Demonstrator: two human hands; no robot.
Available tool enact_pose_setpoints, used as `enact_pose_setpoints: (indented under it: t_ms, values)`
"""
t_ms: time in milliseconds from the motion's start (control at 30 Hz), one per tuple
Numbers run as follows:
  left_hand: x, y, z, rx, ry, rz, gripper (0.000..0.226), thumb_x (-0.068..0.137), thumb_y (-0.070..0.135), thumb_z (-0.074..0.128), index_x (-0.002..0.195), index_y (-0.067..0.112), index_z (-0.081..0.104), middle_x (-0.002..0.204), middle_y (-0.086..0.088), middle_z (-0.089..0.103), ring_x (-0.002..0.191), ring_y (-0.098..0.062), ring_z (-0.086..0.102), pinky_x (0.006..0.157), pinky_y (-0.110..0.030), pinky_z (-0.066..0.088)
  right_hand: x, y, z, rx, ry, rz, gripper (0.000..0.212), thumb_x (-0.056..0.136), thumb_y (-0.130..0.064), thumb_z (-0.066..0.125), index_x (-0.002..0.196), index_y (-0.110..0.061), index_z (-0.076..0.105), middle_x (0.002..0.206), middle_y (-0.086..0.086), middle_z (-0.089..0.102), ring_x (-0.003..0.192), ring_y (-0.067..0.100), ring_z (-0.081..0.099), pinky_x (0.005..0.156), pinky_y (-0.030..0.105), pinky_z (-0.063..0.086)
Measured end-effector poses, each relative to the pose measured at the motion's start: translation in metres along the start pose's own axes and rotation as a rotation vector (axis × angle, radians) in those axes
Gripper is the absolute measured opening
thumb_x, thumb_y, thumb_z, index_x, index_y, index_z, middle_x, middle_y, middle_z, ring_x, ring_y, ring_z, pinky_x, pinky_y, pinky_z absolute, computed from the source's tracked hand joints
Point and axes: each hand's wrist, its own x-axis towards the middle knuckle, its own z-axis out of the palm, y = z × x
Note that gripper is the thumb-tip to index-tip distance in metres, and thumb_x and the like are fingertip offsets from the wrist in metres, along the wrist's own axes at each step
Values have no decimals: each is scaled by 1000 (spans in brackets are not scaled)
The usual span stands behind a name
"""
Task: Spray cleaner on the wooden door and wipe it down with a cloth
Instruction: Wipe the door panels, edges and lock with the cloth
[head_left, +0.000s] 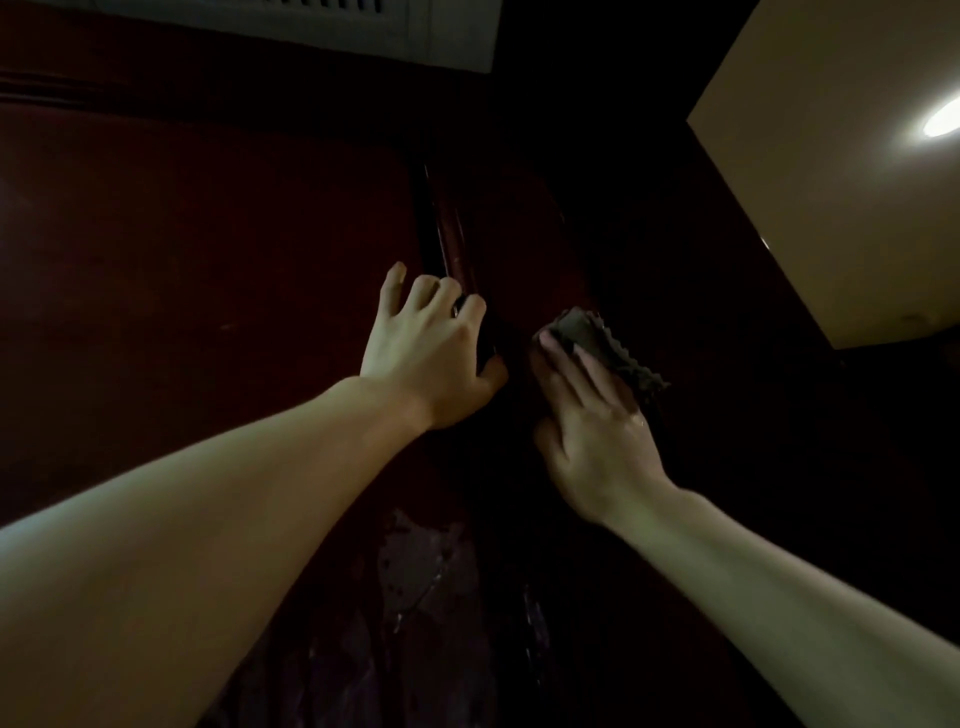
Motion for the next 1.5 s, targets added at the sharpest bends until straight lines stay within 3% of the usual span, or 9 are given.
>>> enact_pose_setpoints:
  t_ms: [133, 333, 433, 533, 633, 833, 1000, 1200, 1500]
  values:
    - [-24, 19, 3, -19, -4, -28, 66, 88, 59, 34, 137, 15, 37, 141, -10, 39, 135, -28, 30, 119, -49, 4, -58, -13, 12, -52, 64, -9, 65, 87, -38, 34, 148, -17, 33, 159, 0, 27, 149, 24, 17, 117, 43, 24]
    - [-24, 17, -3, -5, -36, 18, 66, 89, 59, 37, 139, 17, 34, 143, -9, 36, 135, -26, 30, 118, -49, 4, -64, -9, 11, -63, 27, -39, 64, 88, -43, 37, 147, -19, 36, 158, 0, 30, 149, 24, 17, 115, 46, 27]
    - [-14, 6, -5, 7, -32, -18, 67, 90, 59, 35, 143, 17, 30, 147, -7, 35, 139, -25, 26, 119, -49, 1, -42, -8, 7, -36, 1, -21, 67, 89, -44, 26, 151, -18, 31, 161, -1, 19, 151, 18, 4, 119, 47, 23]
    - [-2, -7, -5, 32, -40, -30, 69, 92, 58, 30, 147, 18, 24, 151, -5, 31, 142, -24, 21, 118, -50, -2, -10, -7, 1, -17, -26, 25, 78, 83, -51, 6, 155, -23, 10, 163, -8, -5, 148, 12, -17, 122, 45, 7]
    - [8, -20, -1, 55, -60, 1, 69, 94, 57, 26, 150, 18, 17, 156, -4, 23, 144, -23, 14, 117, -51, -5, 27, -8, -3, -7, -12, 45, 84, 77, -52, -2, 156, -25, 2, 163, -8, -10, 147, 11, -20, 123, 42, -1]
    - [32, -29, 7, 15, -28, 4, 65, 96, 54, 25, 151, 21, 17, 157, -2, 23, 147, -20, 9, 117, -50, -8, 97, -5, -8, 8, 24, 53, 62, 99, -39, 28, 156, -26, 5, 164, -9, -4, 149, 11, -10, 122, 39, 2]
    - [37, -32, 10, 24, -50, 13, 63, 97, 53, 24, 152, 22, 14, 159, -2, 20, 147, -20, 7, 116, -51, -10, 107, -10, -6, 46, 50, 66, 60, 100, -37, 30, 156, -28, 8, 163, -11, -1, 149, 10, -6, 123, 37, 4]
    - [33, -27, 5, -18, -105, -20, 61, 99, 50, 26, 151, 22, 17, 158, -2, 22, 147, -20, 5, 115, -53, -12, 33, -15, -3, 36, 15, -59, 64, 93, -39, 24, 155, -27, 15, 162, -15, 1, 149, 6, -5, 119, 30, 5]
    - [-35, -30, -2, -49, 45, 52, 50, 96, 40, 36, 141, 18, 41, 145, -6, 40, 138, -24, 29, 117, -49, 10, -88, -15, 9, 55, -3, -303, 56, 84, -16, 41, 140, -11, 47, 151, 6, 41, 133, 23, 44, 107, 40, 35]
